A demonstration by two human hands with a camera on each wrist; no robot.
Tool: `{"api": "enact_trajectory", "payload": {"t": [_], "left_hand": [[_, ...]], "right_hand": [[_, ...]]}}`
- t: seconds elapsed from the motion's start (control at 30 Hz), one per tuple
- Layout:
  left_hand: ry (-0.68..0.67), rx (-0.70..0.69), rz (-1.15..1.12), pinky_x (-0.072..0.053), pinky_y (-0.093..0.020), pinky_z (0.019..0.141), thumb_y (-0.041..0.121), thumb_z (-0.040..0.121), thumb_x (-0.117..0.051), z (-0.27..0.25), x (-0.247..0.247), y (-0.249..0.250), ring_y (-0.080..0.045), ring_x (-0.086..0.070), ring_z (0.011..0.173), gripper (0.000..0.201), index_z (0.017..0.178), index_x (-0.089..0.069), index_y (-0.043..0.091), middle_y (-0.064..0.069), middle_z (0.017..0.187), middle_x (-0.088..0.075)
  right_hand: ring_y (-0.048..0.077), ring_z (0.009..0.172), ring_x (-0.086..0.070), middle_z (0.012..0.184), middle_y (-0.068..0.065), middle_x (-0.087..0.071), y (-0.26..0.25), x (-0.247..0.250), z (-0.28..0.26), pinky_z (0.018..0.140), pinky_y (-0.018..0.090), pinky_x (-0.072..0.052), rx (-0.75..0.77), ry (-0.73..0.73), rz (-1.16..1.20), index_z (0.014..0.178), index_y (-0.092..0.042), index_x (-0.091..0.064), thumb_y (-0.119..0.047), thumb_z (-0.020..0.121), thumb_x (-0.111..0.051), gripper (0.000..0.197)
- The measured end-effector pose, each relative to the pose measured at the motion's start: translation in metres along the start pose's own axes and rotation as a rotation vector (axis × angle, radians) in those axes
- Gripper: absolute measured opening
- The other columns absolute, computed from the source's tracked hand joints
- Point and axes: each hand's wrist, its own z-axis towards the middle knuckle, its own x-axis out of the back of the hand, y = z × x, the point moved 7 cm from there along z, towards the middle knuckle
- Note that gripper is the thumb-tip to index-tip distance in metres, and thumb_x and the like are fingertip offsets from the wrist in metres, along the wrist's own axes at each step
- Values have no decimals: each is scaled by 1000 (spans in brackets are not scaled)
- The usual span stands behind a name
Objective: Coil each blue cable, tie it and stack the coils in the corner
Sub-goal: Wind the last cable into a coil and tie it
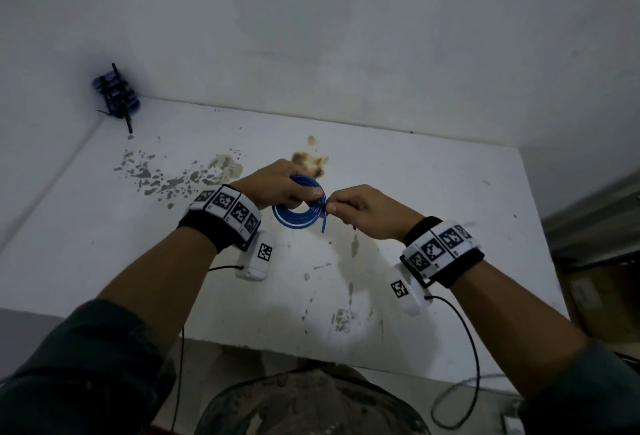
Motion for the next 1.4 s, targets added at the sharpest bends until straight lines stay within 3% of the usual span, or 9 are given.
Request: {"api": "enact_trajectory", "payload": {"t": [0.13, 0.3, 0.47, 0.67, 0.87, 1.0, 1.17, 1.3, 1.4], "left_hand": [[-28, -3, -18, -25, -23, 45, 4, 94, -60, -4, 0, 0, -9, -30, 42, 16, 83, -69, -3, 5, 47, -47], [-3, 3, -46, -26, -21, 44, 4, 95, -59, -8, 4, 1, -8, -30, 41, 18, 80, -69, 1, 5, 46, -50], [17, 20, -60, -26, -20, 43, 4, 94, -60, -6, 4, 2, -9, -29, 41, 15, 83, -68, -3, 3, 46, -45], [152, 73, -20, -28, -26, 49, 53, 78, -64, -7, 16, -1, -14, -36, 43, 50, 71, -63, 4, -3, 49, -42], [293, -18, -112, -42, -23, 54, 27, 93, -66, -13, 28, -6, -15, -48, 51, 32, 69, -67, 5, -4, 57, -59], [421, 20, -80, -33, -26, 49, 26, 85, -75, -11, 27, -17, -17, -36, 47, 37, 59, -62, 3, -6, 51, -48], [400, 47, -56, -37, -22, 46, 25, 80, -80, -13, 27, -19, -15, -41, 44, 36, 54, -64, 7, -4, 47, -52], [300, 70, -150, -42, -22, 49, 23, 91, -68, -18, 30, -25, -14, -59, 55, 22, 86, -74, 2, -4, 69, -69], [315, 36, -387, -42, -21, 47, 15, 98, -57, -22, 32, -31, -15, -59, 55, 19, 93, -71, 3, -5, 78, -70]], "right_hand": [[18, 65, -43, 66, -2, -45, 0, -7, -4, 64, 33, -41, -8, -12, 127, 91, -29, -70, -25, 103, -48, 26], [13, 60, -39, 64, -1, -42, -6, -7, -3, 60, 27, -37, -29, 4, 144, 99, -15, -71, -20, 104, -47, 25], [5, 50, -30, 52, -14, -39, -3, -3, 1, 54, 18, -29, 9, 101, 156, 103, -4, -74, -13, 101, -53, 23], [6, 50, -28, 51, -14, -37, 1, -5, -1, 52, 20, -27, -2, 220, 277, 104, -8, -76, -13, 98, -58, 20], [8, 49, -33, 53, -11, -39, 9, -26, -4, 50, 21, -31, -62, 196, 437, 108, -8, -73, -15, 101, -53, 23], [12, 67, -63, 73, 2, -70, -6, -42, 4, 66, 29, -49, -114, -13, 450, 88, -8, -65, -9, 103, -43, 27], [13, 57, -39, 73, 4, -48, -10, -58, 8, 53, 27, -35, -184, -85, 407, 89, -8, -53, -10, 100, -39, 17], [8, 51, -33, 63, -4, -41, -9, -58, 7, 53, 23, -31, -112, 67, 334, 73, -14, -45, -13, 101, -43, 28], [8, 51, -31, 61, -3, -39, -13, -65, 9, 53, 21, -29, -49, 147, 349, 67, -17, -39, -11, 100, -44, 35]]}}
